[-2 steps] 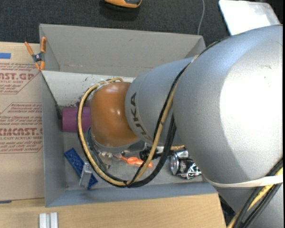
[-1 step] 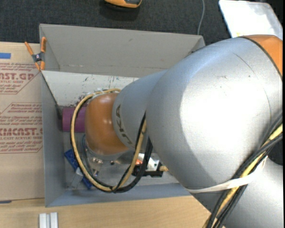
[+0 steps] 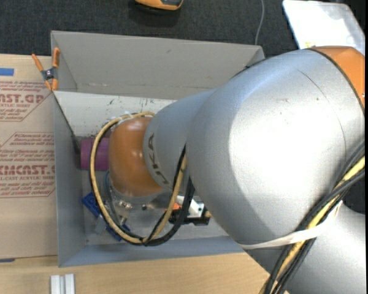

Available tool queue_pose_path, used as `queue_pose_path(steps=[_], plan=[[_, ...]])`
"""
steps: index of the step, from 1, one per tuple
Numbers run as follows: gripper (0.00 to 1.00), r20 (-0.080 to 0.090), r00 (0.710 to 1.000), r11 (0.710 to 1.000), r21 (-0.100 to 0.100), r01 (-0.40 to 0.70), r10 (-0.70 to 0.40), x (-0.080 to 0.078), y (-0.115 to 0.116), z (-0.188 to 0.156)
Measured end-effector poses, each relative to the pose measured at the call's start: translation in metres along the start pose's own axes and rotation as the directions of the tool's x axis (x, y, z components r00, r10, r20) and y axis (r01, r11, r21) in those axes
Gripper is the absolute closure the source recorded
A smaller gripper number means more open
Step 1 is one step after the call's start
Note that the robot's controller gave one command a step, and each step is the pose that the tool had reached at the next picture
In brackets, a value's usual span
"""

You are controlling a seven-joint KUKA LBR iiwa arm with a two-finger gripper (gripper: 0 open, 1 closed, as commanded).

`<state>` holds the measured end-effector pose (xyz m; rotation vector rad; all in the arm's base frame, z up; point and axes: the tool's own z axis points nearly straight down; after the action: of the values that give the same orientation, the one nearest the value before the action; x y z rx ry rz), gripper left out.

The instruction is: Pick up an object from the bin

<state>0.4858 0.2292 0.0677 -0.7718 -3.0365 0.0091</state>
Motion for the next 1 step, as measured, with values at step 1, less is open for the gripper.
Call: queue_pose_path(steps=[1], plan=[[1.0,-0.001,1.0,1.0,0.0,0.0,0.0,-0.0001,0.0003,-0.0005]])
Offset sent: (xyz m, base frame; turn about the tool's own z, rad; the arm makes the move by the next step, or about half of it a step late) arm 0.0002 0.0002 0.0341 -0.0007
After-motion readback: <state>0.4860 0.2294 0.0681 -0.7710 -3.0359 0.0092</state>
